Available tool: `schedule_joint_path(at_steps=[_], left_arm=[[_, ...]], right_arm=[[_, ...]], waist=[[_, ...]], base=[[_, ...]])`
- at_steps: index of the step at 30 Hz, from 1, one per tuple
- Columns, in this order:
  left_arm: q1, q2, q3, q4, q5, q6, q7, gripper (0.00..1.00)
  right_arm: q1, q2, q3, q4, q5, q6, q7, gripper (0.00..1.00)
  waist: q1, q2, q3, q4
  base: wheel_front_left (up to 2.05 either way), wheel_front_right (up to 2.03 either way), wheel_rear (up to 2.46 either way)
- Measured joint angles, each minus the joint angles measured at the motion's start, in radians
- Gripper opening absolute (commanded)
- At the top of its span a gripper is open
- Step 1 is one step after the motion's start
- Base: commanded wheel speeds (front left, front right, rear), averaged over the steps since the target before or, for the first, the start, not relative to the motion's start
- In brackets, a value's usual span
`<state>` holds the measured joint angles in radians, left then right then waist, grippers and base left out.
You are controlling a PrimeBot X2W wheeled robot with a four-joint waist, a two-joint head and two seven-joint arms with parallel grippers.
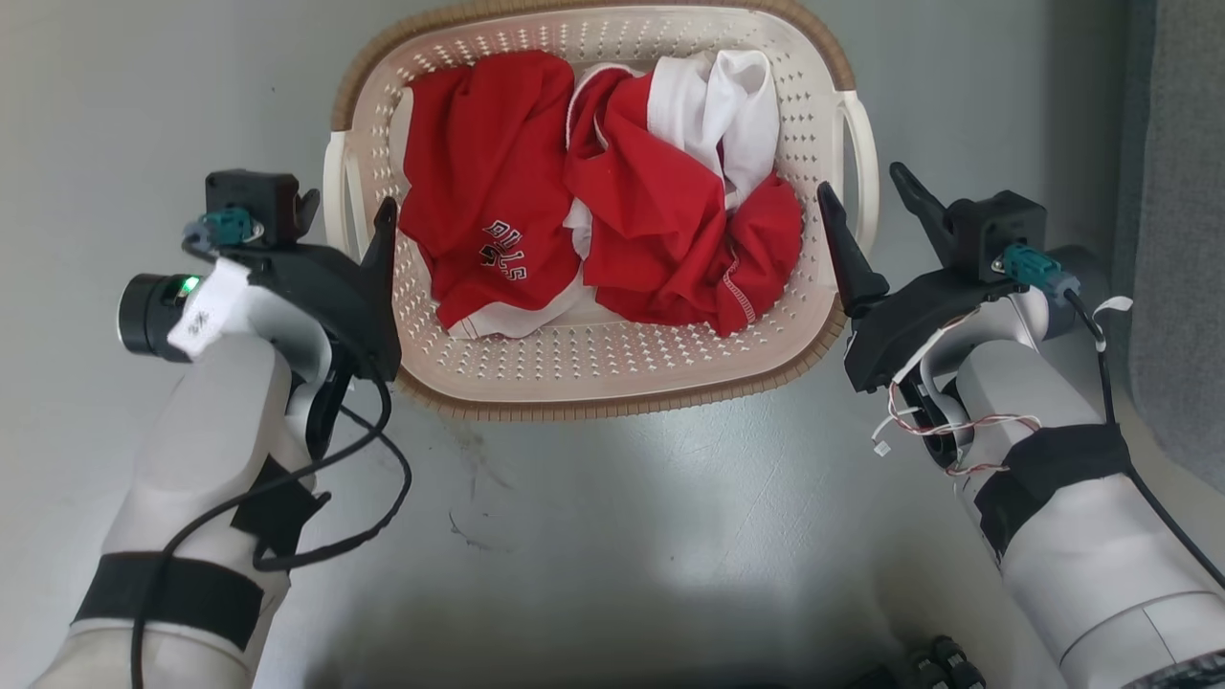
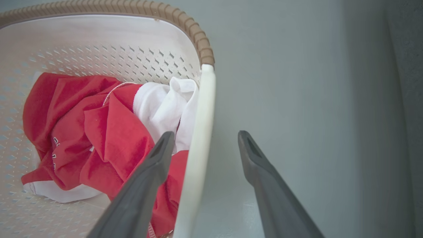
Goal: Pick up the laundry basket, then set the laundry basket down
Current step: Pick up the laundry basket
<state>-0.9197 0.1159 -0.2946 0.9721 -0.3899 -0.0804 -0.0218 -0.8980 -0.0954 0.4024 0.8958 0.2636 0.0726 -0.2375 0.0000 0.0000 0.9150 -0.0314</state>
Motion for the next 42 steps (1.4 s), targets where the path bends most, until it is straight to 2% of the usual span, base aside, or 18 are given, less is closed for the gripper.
schedule_joint_path(at_steps=[1, 2, 3, 4, 5, 14, 29, 42], left_arm=[[-0.006, -0.003, 0.0, 0.007, -0.004, 0.0, 0.004, 1.0], [-0.013, -0.006, 0.0, 0.016, -0.009, 0.0, 0.004, 0.83], [-0.018, -0.008, 0.0, 0.025, -0.017, -0.001, 0.004, 0.49], [-0.02, -0.01, 0.0, 0.031, -0.022, -0.007, 0.004, 0.02], [-0.021, -0.01, 0.0, 0.039, -0.022, -0.009, 0.007, 0.0], [-0.049, -0.028, -0.002, 0.093, -0.032, -0.018, 0.007, 0.0], [-0.079, -0.054, -0.001, 0.18, -0.056, -0.027, 0.031, 0.0], [-0.098, -0.085, 0.002, 0.261, -0.105, -0.036, 0.118, 0.0]], right_arm=[[-0.005, 0.001, 0.001, 0.007, 0.001, 0.003, 0.004, 0.5], [-0.011, 0.002, 0.003, 0.014, 0.001, 0.006, 0.004, 0.4], [-0.015, 0.002, 0.005, 0.02, 0.001, 0.008, 0.007, 0.18], [-0.018, 0.002, 0.007, 0.025, 0.002, 0.008, 0.008, 0.0], [-0.02, 0.005, 0.01, 0.03, 0.005, 0.015, 0.007, 0.0], [-0.049, 0.018, 0.016, 0.08, 0.019, 0.032, 0.006, 0.0], [-0.078, 0.024, 0.034, 0.168, 0.032, 0.042, 0.009, 0.0], [-0.098, 0.028, 0.051, 0.274, 0.056, 0.052, 0.097, 0.0]], waist=[[0.0, 0.0, 0.003, 0.0], [0.0, 0.0, 0.006, 0.0], [0.0, -0.0001, 0.008, 0.0], [0.0, 0.0, 0.009, 0.0], [0.0, 0.0, 0.01, 0.0], [0.0, -0.0001, 0.011, 0.003], [0.0001, 0.0, -0.028, 0.01], [0.0, 0.0, -0.122, 0.012]], base=[[0.0, 0.0, 0.0], [0.0, 0.0, 0.0], [0.0, 0.0, 0.0], [0.0, 0.0, 0.0], [0.0, 0.0, 0.0], [0.0, 0.0, 0.0], [0.0, 0.0, 0.0], [0.0, 0.0, 0.0]])
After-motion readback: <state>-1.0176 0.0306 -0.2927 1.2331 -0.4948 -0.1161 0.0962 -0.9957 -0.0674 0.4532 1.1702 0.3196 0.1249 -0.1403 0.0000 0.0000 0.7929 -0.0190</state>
